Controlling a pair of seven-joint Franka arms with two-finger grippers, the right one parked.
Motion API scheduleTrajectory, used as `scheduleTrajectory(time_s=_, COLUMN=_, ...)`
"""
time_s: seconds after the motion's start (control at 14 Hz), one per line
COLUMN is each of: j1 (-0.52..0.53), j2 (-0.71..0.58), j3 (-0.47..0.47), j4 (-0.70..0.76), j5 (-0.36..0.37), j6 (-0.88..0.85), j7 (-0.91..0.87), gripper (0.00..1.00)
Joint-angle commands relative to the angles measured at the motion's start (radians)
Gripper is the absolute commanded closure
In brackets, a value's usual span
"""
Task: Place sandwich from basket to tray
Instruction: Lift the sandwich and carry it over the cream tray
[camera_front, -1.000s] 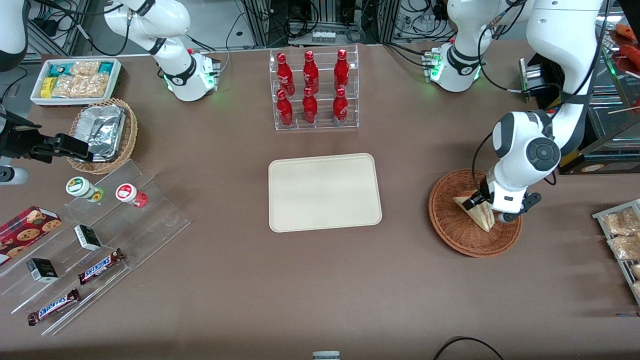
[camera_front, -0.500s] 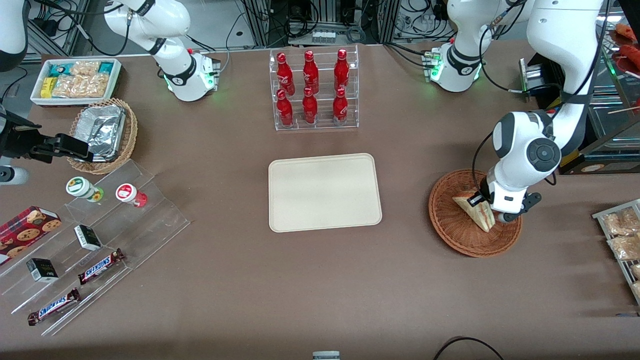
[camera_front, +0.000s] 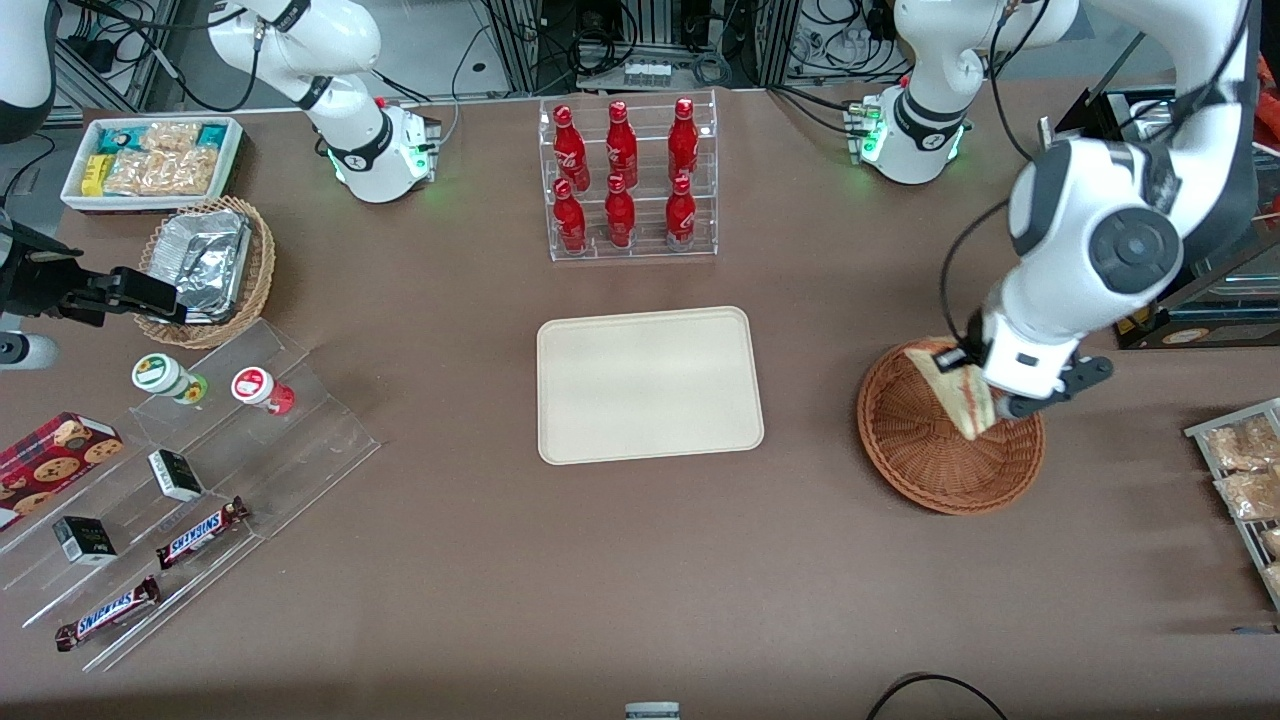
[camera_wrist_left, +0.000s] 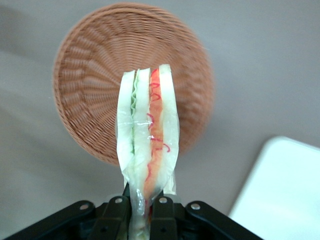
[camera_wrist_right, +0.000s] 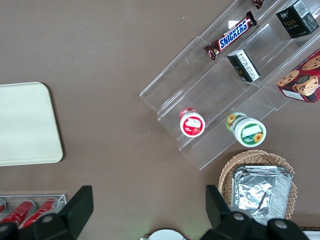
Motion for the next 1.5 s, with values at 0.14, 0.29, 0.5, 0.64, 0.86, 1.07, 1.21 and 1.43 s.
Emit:
scheduleTrajectory(time_s=0.14, j1=-0.190, j2=0.152, j3=-0.024, j4=0.262, j5=-0.005, j6=-0.137, j7=-0.005, gripper=1.00)
scheduleTrajectory(time_s=0.29, j1=-0.279, j2=0.204, j3=-0.024, j4=0.299, j5=-0.034, j6=-0.115, j7=-0.005, gripper=1.00)
scheduleTrajectory(time_s=0.5, j1=-0.362, j2=0.308, j3=-0.026, j4=0.357, j5=-0.074, j6=-0.063, j7=-0.005, gripper=1.00)
scheduleTrajectory(time_s=0.64, j1=-0.411, j2=0.359, j3=-0.026, j4=0.357, j5=-0.074, j6=0.000, j7=-0.017, gripper=1.00)
scheduleTrajectory(time_s=0.86, j1=-0.467, j2=0.437, j3=-0.026, j4=0.353, j5=-0.067, j6=0.072, j7=-0.017, gripper=1.00)
scheduleTrajectory(time_s=1.07, j1=-0.519, j2=0.499, j3=-0.025, j4=0.350, j5=-0.064, j6=0.162, j7=-0.051, gripper=1.00)
scheduleTrajectory(time_s=1.21, j1=-0.522, j2=0.532, j3=-0.024, j4=0.350, j5=-0.067, j6=0.231, j7=-0.103, gripper=1.00)
scheduleTrajectory(time_s=1.43, j1=-0.548, j2=0.565, j3=-0.024, j4=0.348, j5=-0.068, j6=0.264, j7=-0.159, gripper=1.00)
